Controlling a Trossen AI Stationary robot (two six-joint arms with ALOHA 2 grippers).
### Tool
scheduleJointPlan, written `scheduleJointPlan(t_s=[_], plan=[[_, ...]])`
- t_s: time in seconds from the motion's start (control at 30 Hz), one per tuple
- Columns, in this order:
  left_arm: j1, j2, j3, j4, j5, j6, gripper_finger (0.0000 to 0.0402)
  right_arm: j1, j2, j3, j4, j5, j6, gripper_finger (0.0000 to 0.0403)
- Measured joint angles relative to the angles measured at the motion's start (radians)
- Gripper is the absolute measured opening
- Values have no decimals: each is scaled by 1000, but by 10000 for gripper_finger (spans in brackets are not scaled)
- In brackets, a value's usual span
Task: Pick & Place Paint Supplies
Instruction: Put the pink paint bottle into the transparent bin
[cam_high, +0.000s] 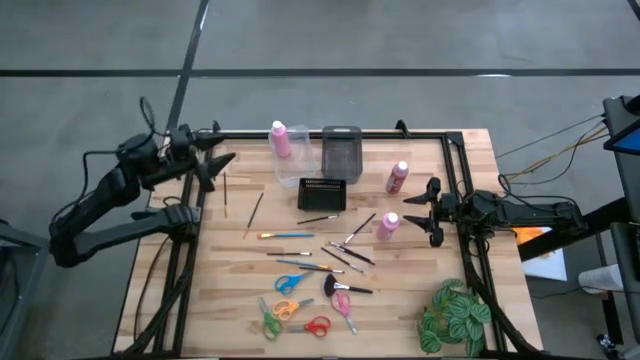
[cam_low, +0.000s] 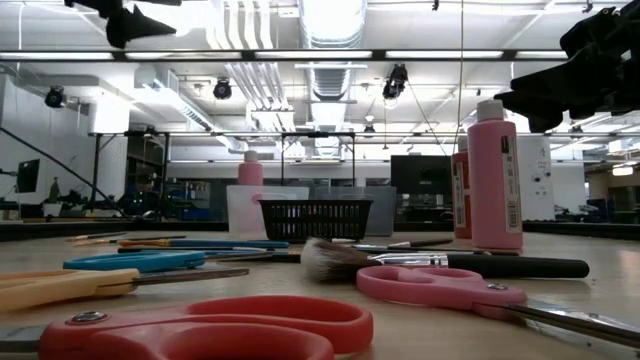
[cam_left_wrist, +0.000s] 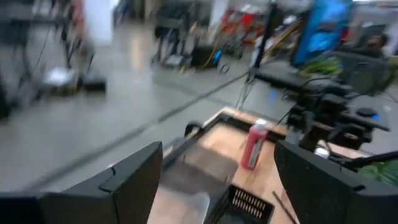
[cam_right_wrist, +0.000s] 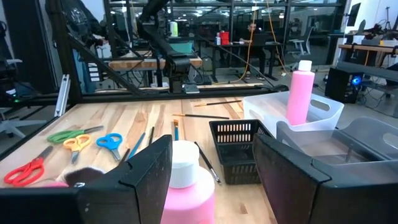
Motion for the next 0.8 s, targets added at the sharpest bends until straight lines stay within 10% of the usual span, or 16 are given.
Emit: scheduleJointPlan(t_s=[0.8], plan=[[0, -263, -339, 269, 75, -18, 311, 0, 0, 0, 0, 0, 1, 221]])
